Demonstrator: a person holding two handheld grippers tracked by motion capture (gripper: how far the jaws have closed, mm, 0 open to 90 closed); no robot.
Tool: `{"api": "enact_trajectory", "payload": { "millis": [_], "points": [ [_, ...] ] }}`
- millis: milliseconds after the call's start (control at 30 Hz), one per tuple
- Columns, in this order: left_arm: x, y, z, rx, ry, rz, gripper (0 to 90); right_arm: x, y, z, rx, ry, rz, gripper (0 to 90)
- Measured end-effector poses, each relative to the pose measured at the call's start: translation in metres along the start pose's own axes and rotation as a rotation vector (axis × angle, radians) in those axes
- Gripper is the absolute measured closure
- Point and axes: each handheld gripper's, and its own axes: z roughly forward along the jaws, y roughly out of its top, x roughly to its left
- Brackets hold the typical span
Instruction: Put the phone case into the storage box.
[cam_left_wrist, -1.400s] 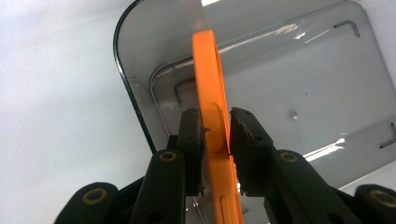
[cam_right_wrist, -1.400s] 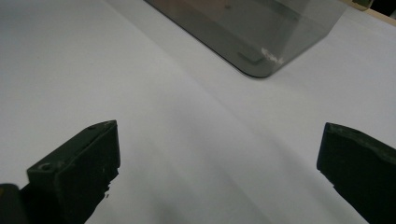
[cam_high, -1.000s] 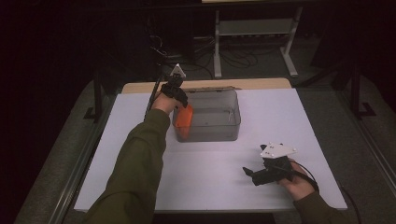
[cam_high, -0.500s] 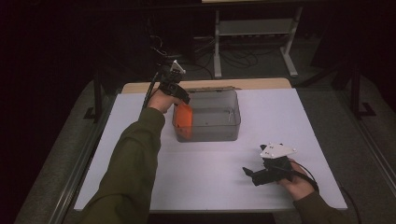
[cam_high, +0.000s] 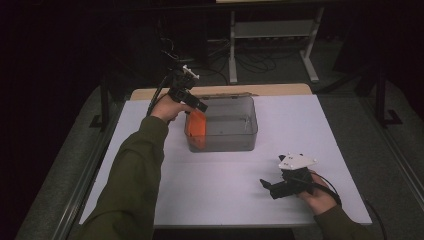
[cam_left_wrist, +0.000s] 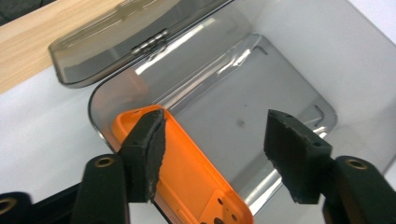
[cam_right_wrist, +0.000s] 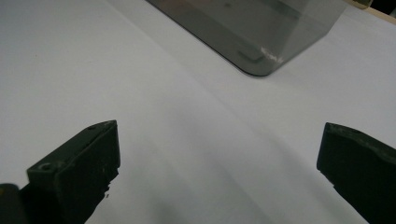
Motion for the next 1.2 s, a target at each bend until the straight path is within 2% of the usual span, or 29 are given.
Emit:
{"api": "enact_trajectory", "payload": {
  "millis": [33, 133, 233, 300, 500, 767, 1200],
  "points": [
    [0.0, -0.001, -0.002, -0.01, -0.004, 0.016, 36.2, 0.0, 0.0, 0.0, 0.0, 0.0, 0.001, 0.0],
    [-0.001, -0.002, -0.004, -0.029, -0.019, 0.029, 31.5, 0.0, -0.001, -0.001, 0.002, -0.004, 0.005, 0.0],
    [-0.001, -0.004, -0.007, -0.054, -0.018, 0.064, 25.3, 0.0, -0.001, -0.001, 0.003, -0.007, 0.004, 0.0],
    [-0.002, -0.006, -0.009, -0.065, -0.019, 0.074, 20.8, -0.001, -0.001, -0.002, 0.002, -0.008, 0.007, 0.0],
    [-0.003, -0.014, -0.014, -0.075, -0.033, 0.12, 12.7, -0.001, -0.001, -0.001, 0.003, -0.009, 0.008, 0.0],
    [-0.003, -0.025, -0.026, -0.123, -0.049, 0.149, 2.9, -0.001, -0.001, 0.0, 0.007, -0.01, 0.006, 0.0],
    [0.0, -0.047, -0.042, -0.176, -0.069, 0.187, 0.0, -0.001, -0.001, 0.001, 0.011, -0.011, 0.005, 0.0]
  ]
}}
